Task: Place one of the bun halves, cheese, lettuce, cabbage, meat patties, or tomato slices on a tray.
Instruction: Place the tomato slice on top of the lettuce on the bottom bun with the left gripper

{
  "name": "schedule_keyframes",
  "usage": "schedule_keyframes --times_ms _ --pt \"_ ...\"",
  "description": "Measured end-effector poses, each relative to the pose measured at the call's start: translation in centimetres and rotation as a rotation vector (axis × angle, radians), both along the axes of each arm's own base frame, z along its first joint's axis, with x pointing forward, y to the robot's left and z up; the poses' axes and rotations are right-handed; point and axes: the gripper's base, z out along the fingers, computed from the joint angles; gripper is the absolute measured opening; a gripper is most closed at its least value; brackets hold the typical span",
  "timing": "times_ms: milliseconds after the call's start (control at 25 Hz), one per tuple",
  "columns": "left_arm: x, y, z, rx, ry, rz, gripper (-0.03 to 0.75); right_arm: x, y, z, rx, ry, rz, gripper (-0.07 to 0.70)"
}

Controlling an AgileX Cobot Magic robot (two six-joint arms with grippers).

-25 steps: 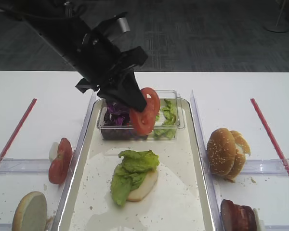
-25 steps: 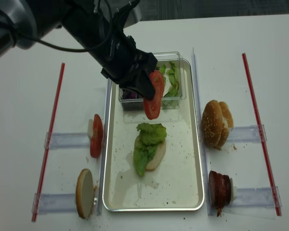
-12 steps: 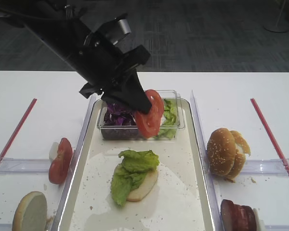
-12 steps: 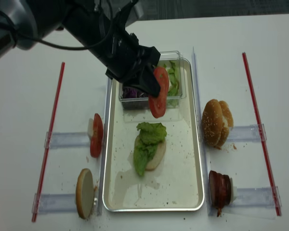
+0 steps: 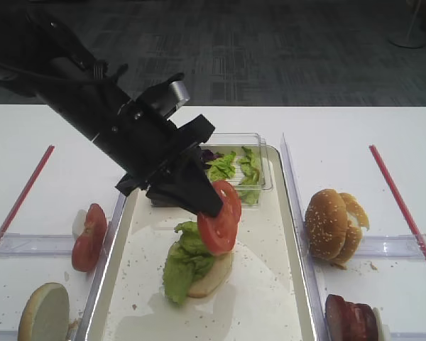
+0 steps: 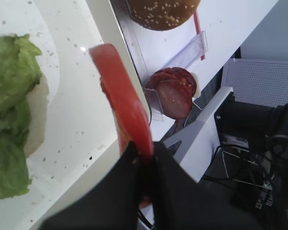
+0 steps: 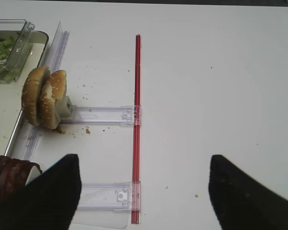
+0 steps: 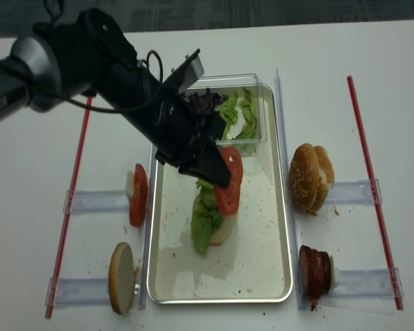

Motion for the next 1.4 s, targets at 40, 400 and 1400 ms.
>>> schedule_keyframes --times_ms 40,400,1400 --pt "-0.2 0.0 -0.3 -0.009 0.008 0.000 0.011 0.0 0.0 0.0 0.000 0.000 0.000 0.571" --pt "-0.5 2.3 -2.5 -0.099 0.079 0.097 0.011 0.0 0.0 0.0 0.000 0.000 0.000 0.571" --pt "-2.3 3.6 -6.9 -0.274 0.086 0.176 0.010 0.0 0.0 0.0 0.000 0.000 0.000 0.571"
